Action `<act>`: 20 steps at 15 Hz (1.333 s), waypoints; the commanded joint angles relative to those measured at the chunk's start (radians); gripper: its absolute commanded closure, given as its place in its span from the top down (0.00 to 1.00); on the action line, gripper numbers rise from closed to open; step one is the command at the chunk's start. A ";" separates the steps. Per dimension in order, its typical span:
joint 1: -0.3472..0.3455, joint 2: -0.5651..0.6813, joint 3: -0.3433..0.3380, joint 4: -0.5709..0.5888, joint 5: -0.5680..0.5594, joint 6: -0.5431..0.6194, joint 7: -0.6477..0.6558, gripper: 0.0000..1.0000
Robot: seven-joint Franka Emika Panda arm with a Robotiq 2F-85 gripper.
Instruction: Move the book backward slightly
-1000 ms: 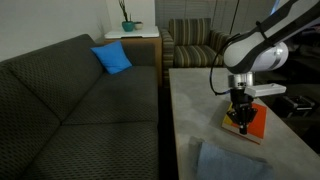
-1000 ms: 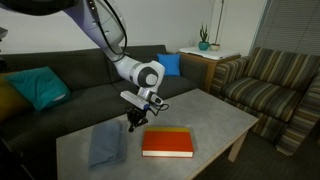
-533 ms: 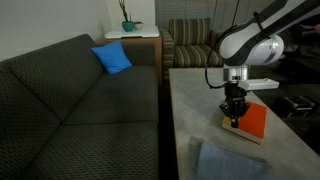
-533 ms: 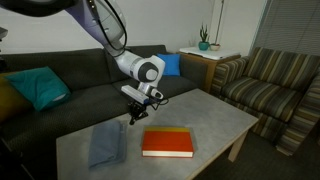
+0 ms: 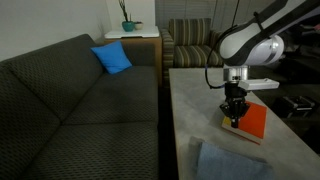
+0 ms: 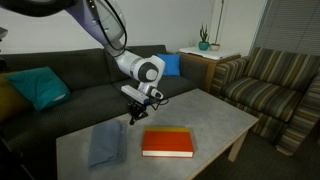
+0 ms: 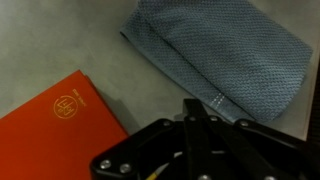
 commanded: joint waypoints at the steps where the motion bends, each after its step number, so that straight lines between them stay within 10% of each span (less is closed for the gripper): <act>1: 0.004 0.000 -0.006 0.004 0.007 -0.003 -0.002 0.01; 20: 0.036 0.001 -0.043 0.028 -0.017 0.011 0.029 0.00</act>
